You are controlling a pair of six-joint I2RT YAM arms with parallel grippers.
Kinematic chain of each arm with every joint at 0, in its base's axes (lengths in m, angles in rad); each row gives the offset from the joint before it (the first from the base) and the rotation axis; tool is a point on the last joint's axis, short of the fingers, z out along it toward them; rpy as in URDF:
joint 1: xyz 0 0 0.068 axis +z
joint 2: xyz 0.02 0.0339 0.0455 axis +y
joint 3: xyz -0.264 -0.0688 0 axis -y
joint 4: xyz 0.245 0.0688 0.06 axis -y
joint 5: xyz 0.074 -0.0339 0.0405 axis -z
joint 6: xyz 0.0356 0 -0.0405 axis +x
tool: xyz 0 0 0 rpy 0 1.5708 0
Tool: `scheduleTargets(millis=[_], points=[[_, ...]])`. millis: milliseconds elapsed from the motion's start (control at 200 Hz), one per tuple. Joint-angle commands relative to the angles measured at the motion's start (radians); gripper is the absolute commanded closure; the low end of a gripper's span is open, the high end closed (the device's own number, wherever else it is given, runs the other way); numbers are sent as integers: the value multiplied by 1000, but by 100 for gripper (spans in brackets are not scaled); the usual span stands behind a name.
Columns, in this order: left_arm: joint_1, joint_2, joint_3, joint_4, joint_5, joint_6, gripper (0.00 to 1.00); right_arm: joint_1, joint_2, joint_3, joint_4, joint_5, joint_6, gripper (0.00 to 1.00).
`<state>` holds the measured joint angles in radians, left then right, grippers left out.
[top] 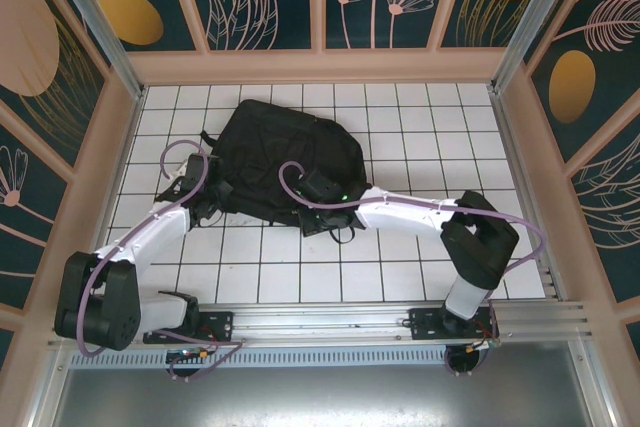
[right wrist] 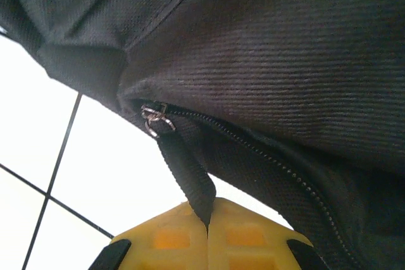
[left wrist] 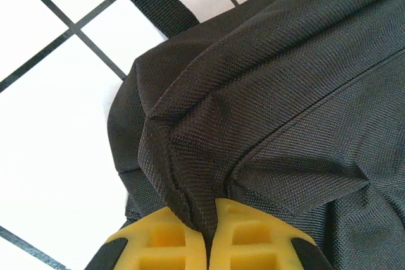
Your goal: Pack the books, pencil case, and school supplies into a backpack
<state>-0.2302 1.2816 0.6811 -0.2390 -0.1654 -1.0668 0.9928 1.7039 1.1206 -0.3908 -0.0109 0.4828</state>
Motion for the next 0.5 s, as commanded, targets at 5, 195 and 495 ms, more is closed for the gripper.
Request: scheduleTargets(millis=[5,195,495], points=[[11,20,13,-62,-124,2,100,-11,-34,-28,-23,-52,-49,100],[11,20,17,-57,-123,5,100,-13,-59,-28,-52,-69,-90,100],[10,-100,83,-132,-46,62,5,-17,41,151,-15,-203,-47,100]])
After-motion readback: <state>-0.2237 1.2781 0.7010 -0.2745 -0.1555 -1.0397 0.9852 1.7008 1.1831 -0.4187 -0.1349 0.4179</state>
